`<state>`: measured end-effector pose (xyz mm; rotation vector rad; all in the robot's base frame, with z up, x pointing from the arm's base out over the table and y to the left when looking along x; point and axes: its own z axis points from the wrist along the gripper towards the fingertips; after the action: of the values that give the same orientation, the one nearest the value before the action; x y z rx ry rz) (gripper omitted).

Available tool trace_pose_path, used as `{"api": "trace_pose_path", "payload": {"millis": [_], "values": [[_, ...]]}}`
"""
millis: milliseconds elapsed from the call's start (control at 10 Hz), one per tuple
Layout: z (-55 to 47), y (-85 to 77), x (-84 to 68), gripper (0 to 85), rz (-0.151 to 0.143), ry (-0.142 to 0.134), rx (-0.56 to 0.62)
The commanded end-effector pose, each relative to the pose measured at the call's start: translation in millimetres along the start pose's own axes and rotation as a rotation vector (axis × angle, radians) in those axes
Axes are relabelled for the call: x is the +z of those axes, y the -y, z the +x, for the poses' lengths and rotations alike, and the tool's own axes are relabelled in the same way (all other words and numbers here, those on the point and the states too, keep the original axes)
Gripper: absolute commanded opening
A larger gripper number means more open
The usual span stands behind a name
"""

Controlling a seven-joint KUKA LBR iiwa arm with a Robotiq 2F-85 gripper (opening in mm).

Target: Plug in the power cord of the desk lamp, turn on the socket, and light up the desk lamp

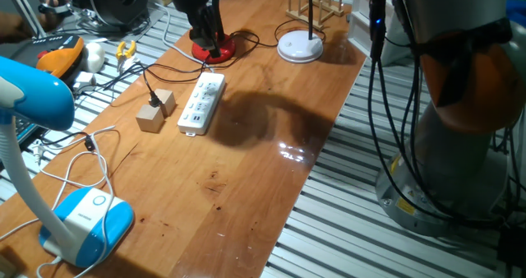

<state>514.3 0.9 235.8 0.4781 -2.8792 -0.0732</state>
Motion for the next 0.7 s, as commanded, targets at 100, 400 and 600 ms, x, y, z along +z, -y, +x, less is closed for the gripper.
{"api": "trace_pose_path", "payload": {"millis": [100, 400, 600], "values": [[0.1, 0.5, 0.2, 0.0, -0.002, 0.013, 0.037], [0.1, 0.5, 0.2, 0.0, 0.036, 0.071, 0.049], [0.1, 0.5, 0.2, 0.0, -0.001, 0.056, 0.003]]}}
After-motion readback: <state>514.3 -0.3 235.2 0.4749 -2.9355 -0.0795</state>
